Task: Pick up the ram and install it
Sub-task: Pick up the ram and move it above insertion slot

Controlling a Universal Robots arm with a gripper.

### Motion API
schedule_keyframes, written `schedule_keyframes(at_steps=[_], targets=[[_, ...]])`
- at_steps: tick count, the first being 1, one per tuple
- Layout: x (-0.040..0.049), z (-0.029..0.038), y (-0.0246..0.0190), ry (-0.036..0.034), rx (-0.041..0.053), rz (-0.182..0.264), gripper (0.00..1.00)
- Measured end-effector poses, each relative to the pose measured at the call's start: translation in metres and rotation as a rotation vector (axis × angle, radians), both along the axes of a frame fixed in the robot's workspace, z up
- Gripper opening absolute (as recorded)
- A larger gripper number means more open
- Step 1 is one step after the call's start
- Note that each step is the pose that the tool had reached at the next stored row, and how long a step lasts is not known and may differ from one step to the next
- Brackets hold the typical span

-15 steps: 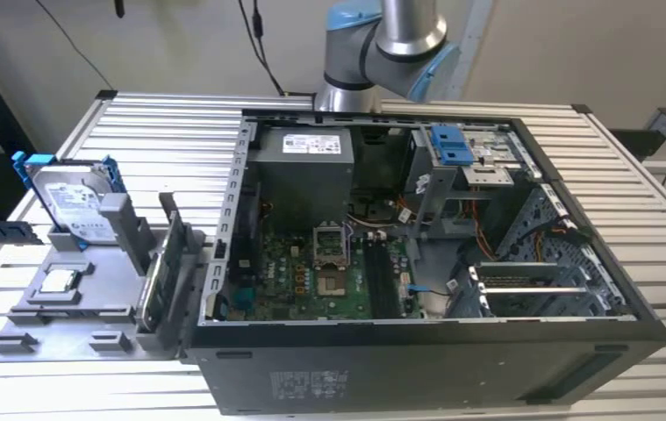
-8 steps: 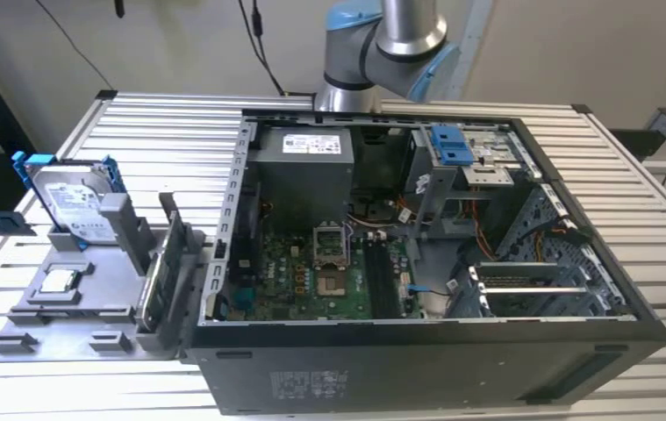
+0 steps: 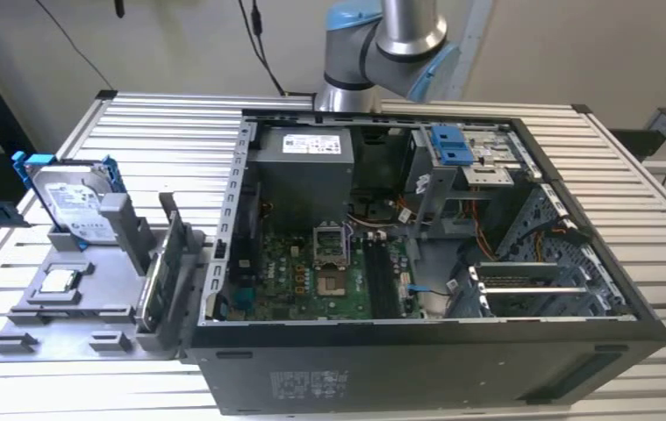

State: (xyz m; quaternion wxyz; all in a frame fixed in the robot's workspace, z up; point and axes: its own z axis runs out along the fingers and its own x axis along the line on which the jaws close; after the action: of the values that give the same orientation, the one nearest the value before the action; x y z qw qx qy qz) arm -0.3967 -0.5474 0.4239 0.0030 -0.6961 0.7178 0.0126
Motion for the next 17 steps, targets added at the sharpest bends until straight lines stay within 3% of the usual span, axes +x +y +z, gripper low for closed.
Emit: schedule_keyframes(at_steps=[12,17], targets=[[0.0000,0.0141,0.0000,0.0001,-0.0001,0.000,0.14],[0.0000,0.0156,0.0000,0.0000,0.0000,0.000,0.14]])
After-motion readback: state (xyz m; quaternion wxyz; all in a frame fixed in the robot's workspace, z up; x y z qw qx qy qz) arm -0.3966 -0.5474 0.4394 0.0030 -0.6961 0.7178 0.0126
